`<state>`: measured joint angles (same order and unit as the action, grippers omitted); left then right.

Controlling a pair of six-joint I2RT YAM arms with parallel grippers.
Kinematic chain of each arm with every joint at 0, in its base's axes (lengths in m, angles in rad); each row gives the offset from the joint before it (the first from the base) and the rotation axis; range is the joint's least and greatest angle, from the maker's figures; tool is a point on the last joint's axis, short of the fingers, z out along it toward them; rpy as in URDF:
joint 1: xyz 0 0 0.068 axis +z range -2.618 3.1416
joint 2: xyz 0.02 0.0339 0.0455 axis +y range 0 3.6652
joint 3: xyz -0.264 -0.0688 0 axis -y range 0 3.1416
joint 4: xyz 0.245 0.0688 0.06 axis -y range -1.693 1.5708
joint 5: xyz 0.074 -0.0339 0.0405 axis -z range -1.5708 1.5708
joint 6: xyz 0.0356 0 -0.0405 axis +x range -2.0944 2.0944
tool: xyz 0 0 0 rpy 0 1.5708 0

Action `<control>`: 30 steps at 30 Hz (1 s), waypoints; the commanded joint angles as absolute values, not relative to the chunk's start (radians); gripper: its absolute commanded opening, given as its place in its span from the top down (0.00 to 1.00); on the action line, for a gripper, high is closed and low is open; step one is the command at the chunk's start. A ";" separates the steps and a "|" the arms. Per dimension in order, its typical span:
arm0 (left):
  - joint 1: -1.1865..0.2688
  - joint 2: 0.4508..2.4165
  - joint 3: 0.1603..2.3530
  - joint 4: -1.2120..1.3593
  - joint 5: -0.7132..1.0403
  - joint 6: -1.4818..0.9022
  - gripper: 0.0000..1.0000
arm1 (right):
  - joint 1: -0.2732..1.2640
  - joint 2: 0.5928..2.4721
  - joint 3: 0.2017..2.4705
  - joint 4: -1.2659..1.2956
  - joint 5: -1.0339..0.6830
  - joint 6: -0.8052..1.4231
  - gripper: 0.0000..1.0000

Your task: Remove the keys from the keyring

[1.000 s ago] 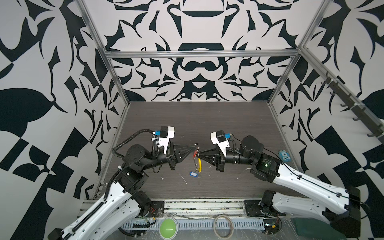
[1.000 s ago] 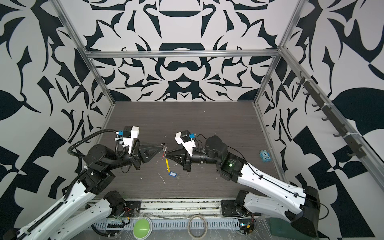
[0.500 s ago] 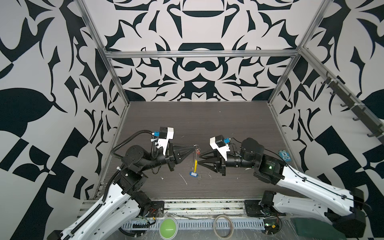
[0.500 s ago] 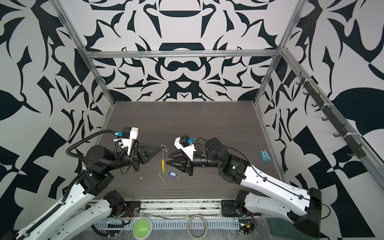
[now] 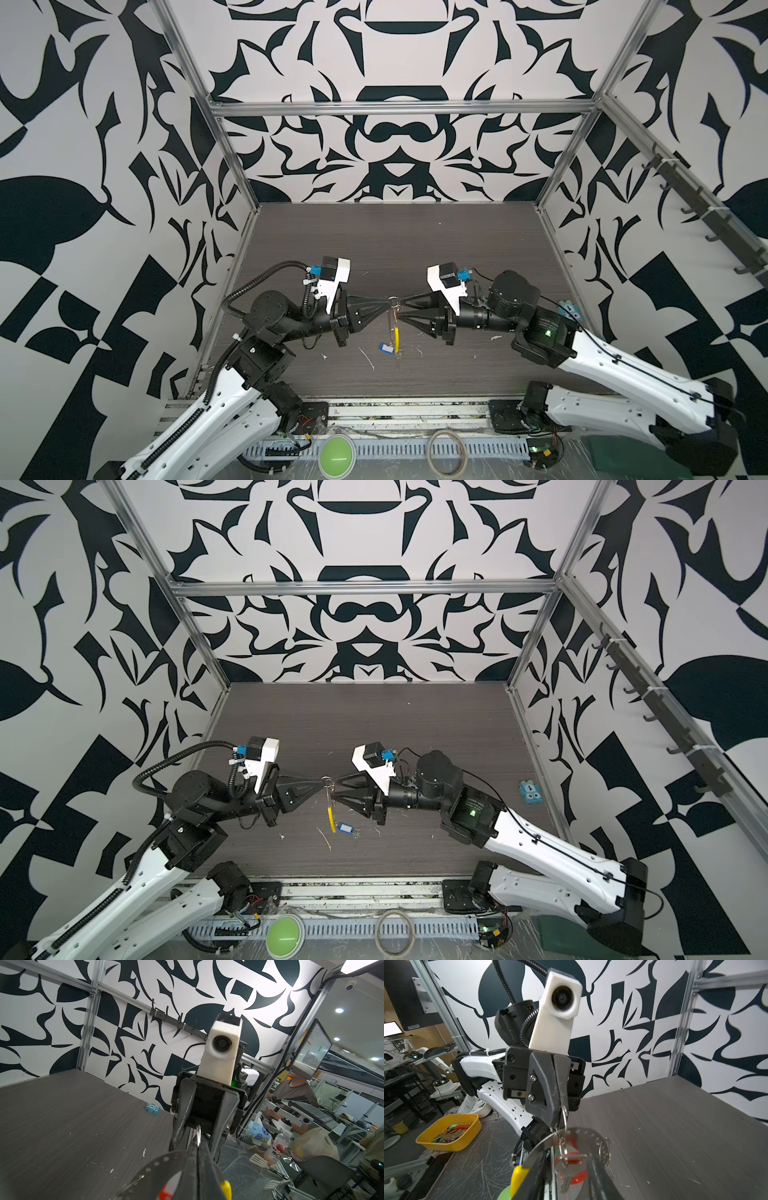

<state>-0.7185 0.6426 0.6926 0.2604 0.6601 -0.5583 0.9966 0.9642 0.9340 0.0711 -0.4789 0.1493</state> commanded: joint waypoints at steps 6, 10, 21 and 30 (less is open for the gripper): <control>-0.721 0.635 0.694 0.305 0.685 -0.569 1.00 | 1.001 0.945 0.989 0.111 -0.498 0.133 0.73; -0.721 0.633 0.692 0.310 0.687 -0.572 1.00 | 1.002 0.931 0.989 0.103 -0.467 0.123 0.61; -0.721 0.640 0.684 0.330 0.683 -0.583 1.00 | 1.001 0.945 0.998 0.102 -0.491 0.121 0.72; -0.721 0.639 0.675 0.345 0.648 -0.590 1.00 | 1.002 0.943 0.998 0.096 -0.503 0.116 1.00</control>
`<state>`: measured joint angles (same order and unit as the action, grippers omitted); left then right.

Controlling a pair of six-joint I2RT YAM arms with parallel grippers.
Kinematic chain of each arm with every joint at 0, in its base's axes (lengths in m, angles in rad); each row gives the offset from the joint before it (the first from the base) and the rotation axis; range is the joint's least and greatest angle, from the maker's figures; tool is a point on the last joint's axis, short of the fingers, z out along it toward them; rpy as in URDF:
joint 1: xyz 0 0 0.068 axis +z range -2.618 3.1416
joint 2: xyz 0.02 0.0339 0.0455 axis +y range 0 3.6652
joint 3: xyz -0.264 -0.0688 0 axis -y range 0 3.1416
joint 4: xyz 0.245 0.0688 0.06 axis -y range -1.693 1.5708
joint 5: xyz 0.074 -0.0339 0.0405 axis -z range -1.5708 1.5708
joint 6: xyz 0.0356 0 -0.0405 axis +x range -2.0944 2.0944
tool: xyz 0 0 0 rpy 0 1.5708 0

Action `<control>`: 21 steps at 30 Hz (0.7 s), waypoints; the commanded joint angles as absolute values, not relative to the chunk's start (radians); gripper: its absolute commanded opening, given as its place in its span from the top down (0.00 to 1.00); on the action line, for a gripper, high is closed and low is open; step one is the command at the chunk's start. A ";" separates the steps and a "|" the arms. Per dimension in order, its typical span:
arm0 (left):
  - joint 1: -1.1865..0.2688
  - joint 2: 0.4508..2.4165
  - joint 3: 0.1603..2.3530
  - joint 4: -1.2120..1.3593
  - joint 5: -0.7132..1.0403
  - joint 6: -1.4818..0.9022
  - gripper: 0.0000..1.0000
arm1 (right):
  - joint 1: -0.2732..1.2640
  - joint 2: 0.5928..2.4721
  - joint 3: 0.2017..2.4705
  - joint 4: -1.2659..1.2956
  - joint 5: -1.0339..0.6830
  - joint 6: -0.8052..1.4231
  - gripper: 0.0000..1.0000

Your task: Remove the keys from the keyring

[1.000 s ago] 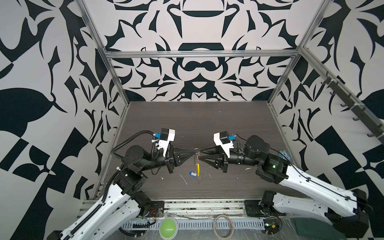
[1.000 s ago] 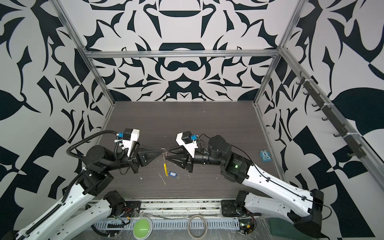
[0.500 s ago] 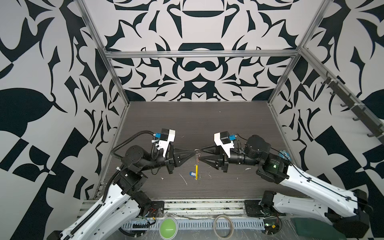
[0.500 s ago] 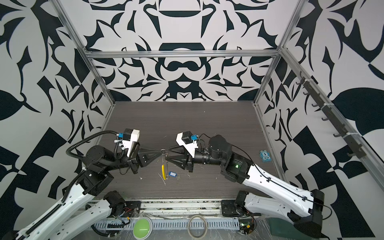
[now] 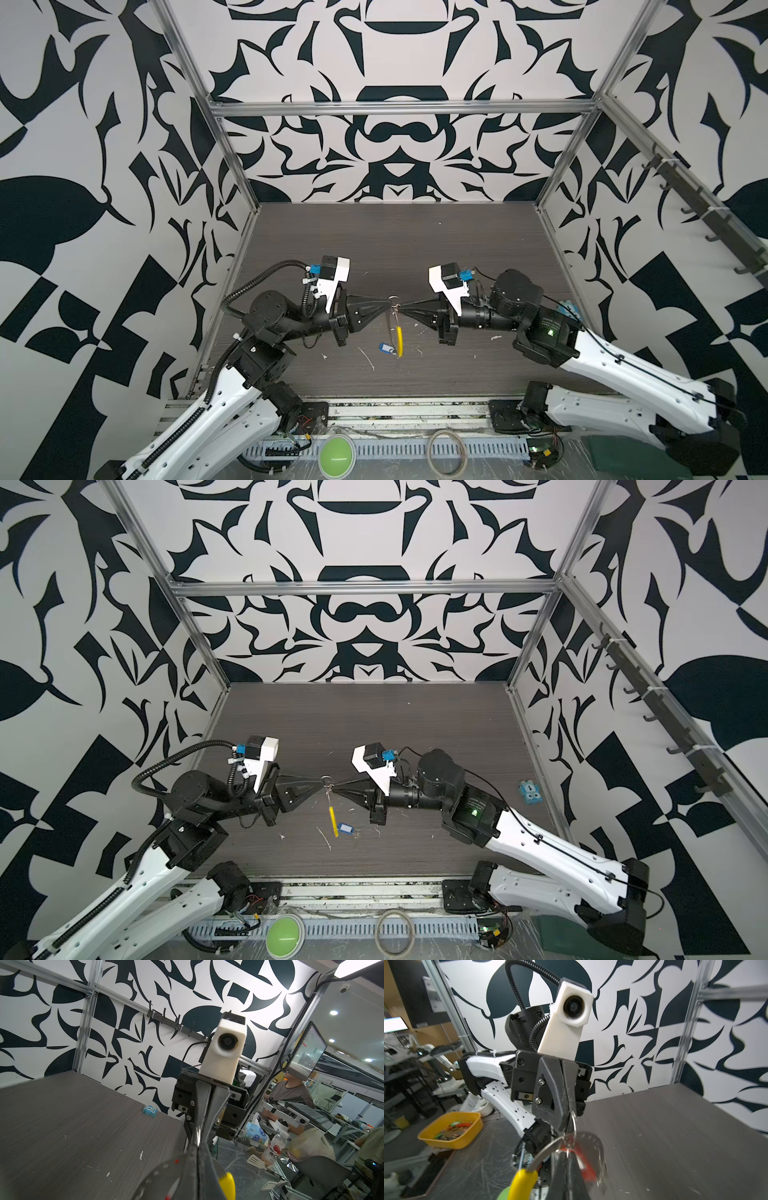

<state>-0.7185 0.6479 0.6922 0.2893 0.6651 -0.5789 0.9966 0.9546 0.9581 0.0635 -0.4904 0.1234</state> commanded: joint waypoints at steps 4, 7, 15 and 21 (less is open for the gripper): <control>-0.721 0.638 0.672 0.368 0.634 -0.601 1.00 | 1.003 0.954 1.009 0.085 -0.515 0.112 1.00; -0.721 0.648 0.666 0.389 0.632 -0.610 1.00 | 1.004 0.978 1.024 0.066 -0.529 0.110 1.00; -0.721 0.648 0.660 0.405 0.641 -0.612 1.00 | 1.023 1.018 1.024 0.042 -0.515 0.106 1.00; -0.721 0.634 0.660 0.362 0.644 -0.595 1.00 | 1.025 0.991 1.031 0.006 -0.478 0.098 0.99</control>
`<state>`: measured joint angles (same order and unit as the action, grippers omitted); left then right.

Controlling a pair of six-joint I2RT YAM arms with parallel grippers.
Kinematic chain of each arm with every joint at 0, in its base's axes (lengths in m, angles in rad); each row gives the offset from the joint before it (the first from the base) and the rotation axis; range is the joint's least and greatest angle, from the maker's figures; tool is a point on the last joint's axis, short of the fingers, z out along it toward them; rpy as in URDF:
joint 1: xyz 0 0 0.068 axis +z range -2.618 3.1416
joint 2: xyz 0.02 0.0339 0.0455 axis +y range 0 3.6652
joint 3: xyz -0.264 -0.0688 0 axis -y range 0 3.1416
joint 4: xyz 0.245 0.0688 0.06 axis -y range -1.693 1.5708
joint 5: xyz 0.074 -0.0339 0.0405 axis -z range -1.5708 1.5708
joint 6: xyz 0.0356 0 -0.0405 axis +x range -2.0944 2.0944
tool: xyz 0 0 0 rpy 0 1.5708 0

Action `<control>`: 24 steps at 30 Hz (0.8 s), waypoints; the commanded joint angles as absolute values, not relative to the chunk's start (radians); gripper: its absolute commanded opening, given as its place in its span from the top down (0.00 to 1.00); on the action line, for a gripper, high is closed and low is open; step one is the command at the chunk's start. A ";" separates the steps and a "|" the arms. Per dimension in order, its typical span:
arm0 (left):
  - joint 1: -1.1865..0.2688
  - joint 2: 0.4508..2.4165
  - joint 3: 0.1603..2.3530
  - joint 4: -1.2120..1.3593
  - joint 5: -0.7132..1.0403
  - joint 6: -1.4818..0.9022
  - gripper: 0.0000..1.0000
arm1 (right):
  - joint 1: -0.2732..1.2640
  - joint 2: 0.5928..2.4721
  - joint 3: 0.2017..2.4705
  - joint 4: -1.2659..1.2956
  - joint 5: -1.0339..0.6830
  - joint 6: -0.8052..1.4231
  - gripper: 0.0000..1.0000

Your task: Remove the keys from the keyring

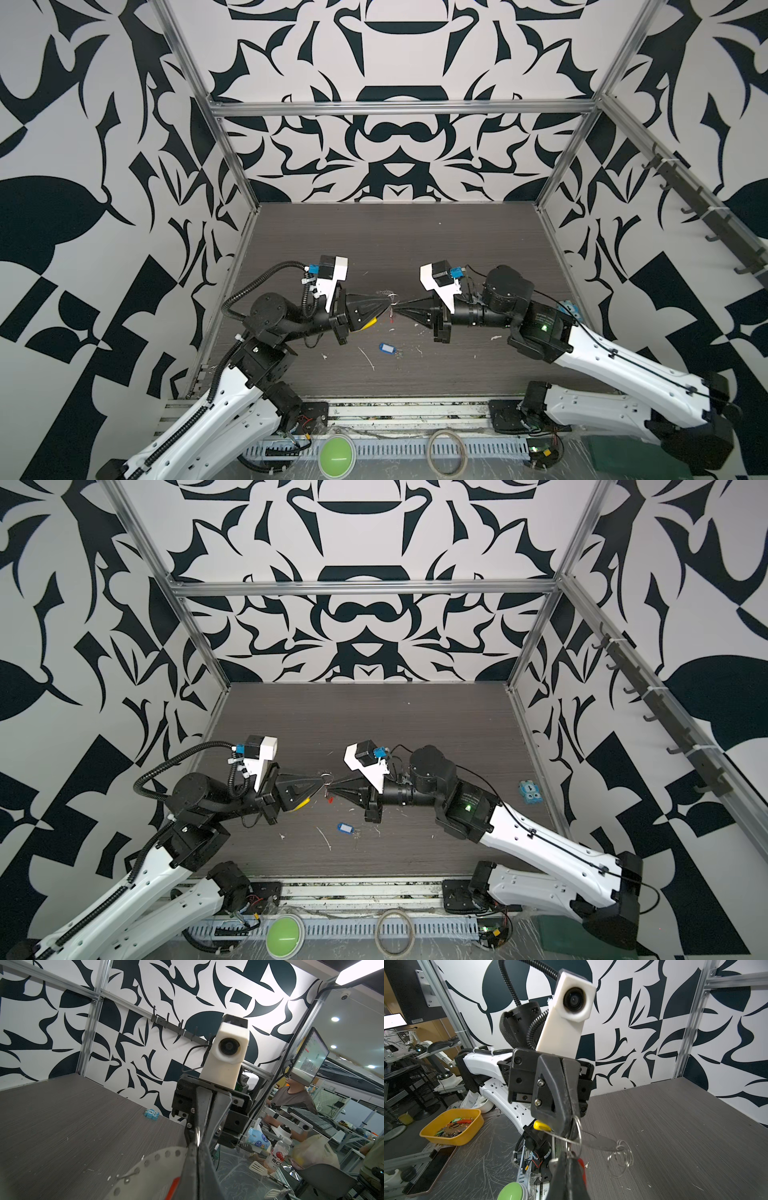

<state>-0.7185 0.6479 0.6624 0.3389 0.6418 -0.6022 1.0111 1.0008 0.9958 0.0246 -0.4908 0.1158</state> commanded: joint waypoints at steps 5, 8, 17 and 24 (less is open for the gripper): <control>-0.721 0.616 0.656 0.342 0.641 -0.586 1.00 | 1.025 0.932 1.038 -0.037 -0.401 0.079 0.64; -0.721 0.615 0.649 0.355 0.638 -0.586 1.00 | 1.020 0.886 0.992 0.060 -0.369 0.101 0.50; -0.721 0.605 0.635 0.378 0.613 -0.593 1.00 | 0.988 0.996 1.044 0.201 -0.506 0.227 0.47; -0.721 0.585 0.618 0.385 0.589 -0.591 1.00 | 0.988 1.014 1.030 0.220 -0.525 0.259 0.56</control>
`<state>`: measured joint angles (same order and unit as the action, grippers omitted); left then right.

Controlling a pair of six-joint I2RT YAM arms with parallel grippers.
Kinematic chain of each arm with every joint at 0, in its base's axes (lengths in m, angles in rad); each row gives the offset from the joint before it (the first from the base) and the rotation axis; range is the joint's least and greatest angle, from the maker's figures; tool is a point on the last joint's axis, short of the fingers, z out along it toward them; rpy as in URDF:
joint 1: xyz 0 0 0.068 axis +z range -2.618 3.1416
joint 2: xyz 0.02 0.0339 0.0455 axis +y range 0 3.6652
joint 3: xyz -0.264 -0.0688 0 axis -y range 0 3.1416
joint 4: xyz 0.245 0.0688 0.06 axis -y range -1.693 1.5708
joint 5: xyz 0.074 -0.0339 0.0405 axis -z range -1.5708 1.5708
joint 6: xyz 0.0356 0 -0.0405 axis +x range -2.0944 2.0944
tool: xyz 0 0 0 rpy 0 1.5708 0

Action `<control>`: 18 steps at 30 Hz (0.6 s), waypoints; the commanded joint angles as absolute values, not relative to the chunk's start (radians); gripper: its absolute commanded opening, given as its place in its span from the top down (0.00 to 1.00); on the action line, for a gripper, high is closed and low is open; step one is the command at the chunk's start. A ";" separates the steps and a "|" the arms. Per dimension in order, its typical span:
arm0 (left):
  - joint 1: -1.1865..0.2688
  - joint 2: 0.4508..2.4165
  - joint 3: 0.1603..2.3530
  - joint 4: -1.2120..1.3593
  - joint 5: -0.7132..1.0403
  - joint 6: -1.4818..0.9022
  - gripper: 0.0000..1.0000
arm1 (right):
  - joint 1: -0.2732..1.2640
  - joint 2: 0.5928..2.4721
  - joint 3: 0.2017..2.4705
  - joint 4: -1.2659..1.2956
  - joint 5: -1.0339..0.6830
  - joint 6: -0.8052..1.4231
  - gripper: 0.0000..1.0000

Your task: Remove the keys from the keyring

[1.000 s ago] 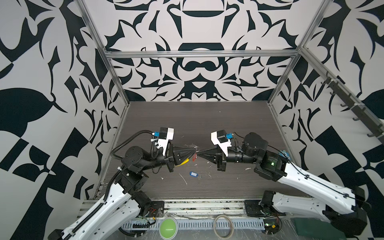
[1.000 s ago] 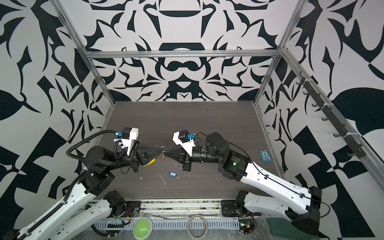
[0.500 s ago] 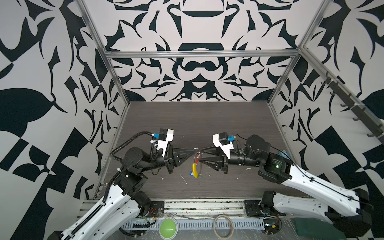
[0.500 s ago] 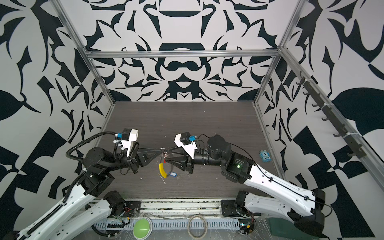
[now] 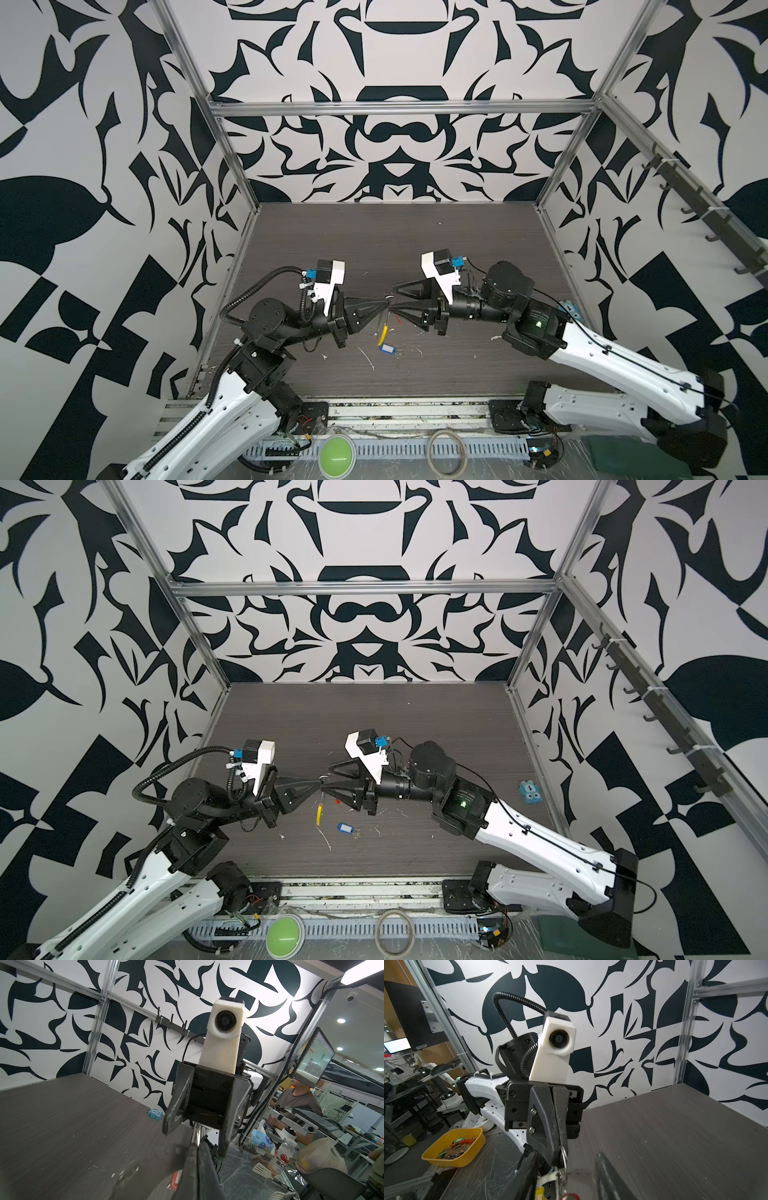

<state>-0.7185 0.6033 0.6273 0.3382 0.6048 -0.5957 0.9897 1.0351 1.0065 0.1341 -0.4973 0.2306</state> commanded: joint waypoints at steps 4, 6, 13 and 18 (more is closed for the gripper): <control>-0.721 0.577 0.617 0.384 0.584 -0.589 1.00 | 0.989 1.009 1.014 0.229 -0.520 0.267 0.65; -0.721 0.573 0.613 0.385 0.577 -0.589 1.00 | 0.988 1.009 1.008 0.233 -0.523 0.271 0.69; -0.721 0.566 0.610 0.388 0.565 -0.588 1.00 | 0.988 1.022 0.993 0.249 -0.537 0.288 0.79; -0.721 0.558 0.600 0.401 0.547 -0.586 1.00 | 0.988 1.019 0.974 0.261 -0.537 0.295 0.80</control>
<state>-0.7185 0.5762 0.6163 0.3420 0.5648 -0.5949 0.9897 1.0328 0.9764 0.1989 -0.5209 0.2844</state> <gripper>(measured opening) 0.041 0.200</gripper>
